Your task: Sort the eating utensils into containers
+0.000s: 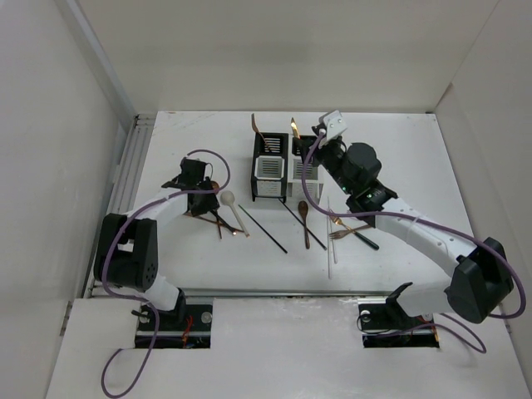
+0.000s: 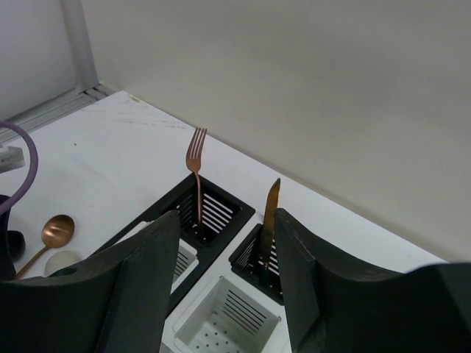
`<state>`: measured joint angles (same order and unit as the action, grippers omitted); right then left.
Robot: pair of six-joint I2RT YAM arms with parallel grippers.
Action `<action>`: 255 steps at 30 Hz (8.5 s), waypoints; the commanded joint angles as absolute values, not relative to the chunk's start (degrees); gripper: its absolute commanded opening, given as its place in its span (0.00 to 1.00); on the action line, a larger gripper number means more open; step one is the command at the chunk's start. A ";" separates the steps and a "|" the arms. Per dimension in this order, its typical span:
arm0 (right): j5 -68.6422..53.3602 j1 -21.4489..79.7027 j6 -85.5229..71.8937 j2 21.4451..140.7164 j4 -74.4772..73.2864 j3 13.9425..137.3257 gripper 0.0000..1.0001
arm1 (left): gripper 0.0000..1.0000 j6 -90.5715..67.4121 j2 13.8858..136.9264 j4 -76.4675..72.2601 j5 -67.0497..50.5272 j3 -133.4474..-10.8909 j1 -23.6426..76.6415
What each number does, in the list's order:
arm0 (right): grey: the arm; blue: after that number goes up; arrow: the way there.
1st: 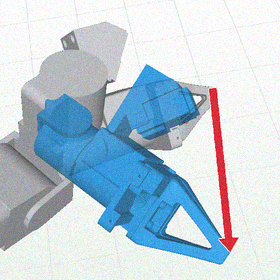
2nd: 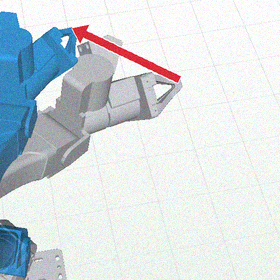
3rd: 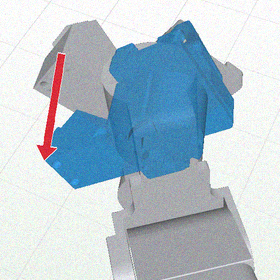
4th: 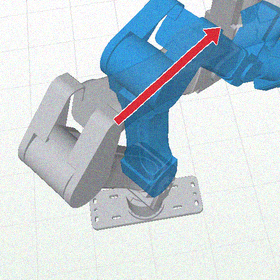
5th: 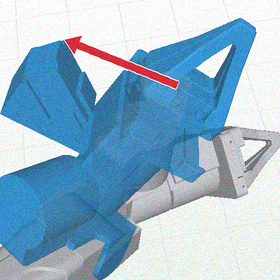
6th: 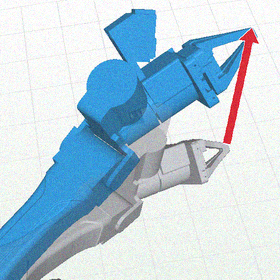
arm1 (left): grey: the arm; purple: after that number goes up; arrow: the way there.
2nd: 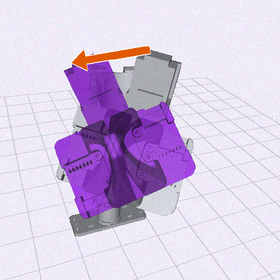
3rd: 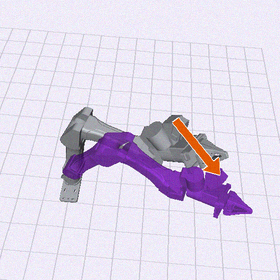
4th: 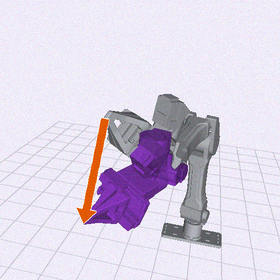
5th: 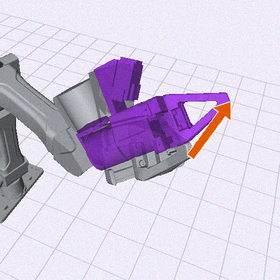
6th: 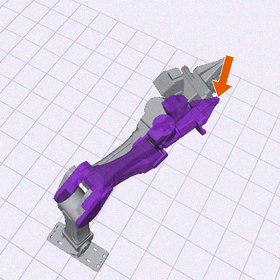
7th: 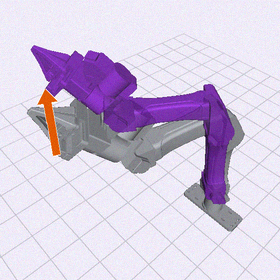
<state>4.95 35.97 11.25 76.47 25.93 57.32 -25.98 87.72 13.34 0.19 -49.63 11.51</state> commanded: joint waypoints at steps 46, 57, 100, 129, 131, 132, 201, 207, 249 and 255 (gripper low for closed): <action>-9.31 26.19 10.28 74.62 26.19 63.29 0.61 | 0.00 -10.55 82.50 -22.73 -16.76 -71.27 18.18; -5.37 26.19 9.76 68.92 26.19 55.82 0.62 | 0.00 -9.40 96.23 -35.07 -21.71 -71.03 25.04; -6.77 25.14 13.18 66.98 24.35 55.28 0.65 | 0.46 2.20 91.22 14.41 -10.82 -57.48 10.28; -2.64 24.08 16.52 66.88 24.35 56.24 0.68 | 0.00 -0.80 100.82 19.34 -1.76 -74.51 8.53; -2.64 24.08 16.52 66.88 24.35 56.25 0.68 | 0.00 -0.18 98.71 18.38 -1.76 -80.38 8.53; -2.64 24.08 16.52 66.88 24.35 56.25 0.68 | 0.00 -0.18 97.92 17.76 -1.76 -82.25 8.53; -9.37 11.17 13.32 76.46 -34.79 62.03 0.71 | 0.50 -9.49 73.41 -20.13 16.61 -48.01 22.94; -5.37 10.55 37.93 83.14 -42.71 65.57 0.75 | 0.50 -7.12 68.04 -24.69 20.48 -42.46 20.92; -11.27 4.48 39.90 112.15 -35.77 76.55 0.26 | 0.52 -9.32 65.92 -23.29 18.63 -39.99 19.34; -3.70 4.48 38.58 112.76 -38.23 74.54 0.43 | 0.52 -9.32 65.92 -23.29 18.63 -39.99 19.34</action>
